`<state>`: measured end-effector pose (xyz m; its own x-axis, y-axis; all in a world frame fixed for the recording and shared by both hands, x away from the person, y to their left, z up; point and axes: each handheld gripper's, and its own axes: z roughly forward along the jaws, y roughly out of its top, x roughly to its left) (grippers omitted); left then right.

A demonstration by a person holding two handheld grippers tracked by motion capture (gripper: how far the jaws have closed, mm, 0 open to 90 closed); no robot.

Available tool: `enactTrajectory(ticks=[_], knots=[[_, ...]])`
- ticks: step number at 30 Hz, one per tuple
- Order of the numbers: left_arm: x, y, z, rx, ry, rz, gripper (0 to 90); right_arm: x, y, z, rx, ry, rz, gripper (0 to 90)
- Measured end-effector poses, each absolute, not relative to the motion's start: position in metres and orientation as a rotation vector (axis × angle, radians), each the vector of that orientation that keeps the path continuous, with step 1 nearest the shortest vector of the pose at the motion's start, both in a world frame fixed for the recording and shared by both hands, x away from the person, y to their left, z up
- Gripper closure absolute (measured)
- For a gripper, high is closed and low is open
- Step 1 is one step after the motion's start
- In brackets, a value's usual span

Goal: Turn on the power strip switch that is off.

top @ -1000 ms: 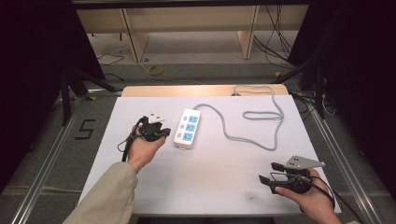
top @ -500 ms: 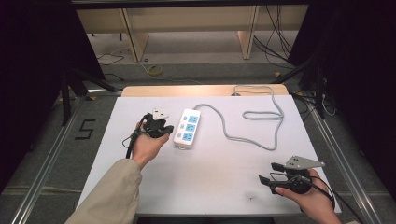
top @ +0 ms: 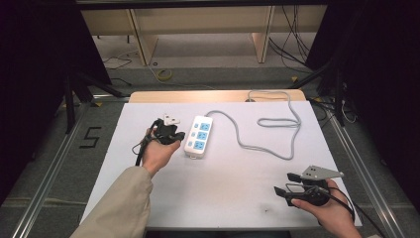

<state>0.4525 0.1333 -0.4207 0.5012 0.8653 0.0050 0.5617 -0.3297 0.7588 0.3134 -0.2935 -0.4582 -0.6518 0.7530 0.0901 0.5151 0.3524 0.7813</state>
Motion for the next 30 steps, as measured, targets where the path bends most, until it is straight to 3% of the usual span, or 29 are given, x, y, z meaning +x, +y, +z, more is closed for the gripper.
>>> enactTrajectory(ticks=[30], knots=[[0.471, 0.118, -0.424, 2.043, 1.149, 0.536, 89.8, 0.307, -0.293, -0.461, 1.13, 2.351, 1.17, 28.5]])
